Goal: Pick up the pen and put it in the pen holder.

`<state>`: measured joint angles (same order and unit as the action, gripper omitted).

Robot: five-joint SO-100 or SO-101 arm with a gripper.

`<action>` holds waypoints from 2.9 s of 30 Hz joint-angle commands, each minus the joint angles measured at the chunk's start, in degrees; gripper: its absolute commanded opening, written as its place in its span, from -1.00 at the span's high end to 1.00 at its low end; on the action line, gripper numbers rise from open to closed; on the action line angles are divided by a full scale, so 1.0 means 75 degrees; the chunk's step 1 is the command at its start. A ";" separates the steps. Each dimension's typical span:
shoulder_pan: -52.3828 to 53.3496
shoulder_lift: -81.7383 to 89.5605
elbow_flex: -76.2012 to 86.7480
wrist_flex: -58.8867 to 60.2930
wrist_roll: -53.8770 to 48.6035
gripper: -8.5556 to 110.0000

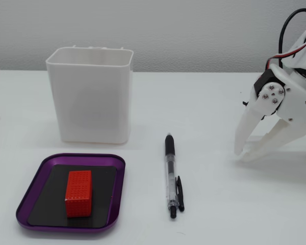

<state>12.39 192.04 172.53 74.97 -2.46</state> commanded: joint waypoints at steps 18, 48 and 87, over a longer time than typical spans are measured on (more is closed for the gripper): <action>0.0012 0.0434 0.0047 0.0012 0.0035 0.84; -0.0211 -0.5918 -0.5801 -0.0316 -0.1031 0.61; -0.1699 -1.3254 -0.8133 -0.2133 0.0258 0.56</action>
<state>-0.62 91.93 111.53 59.77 -0.18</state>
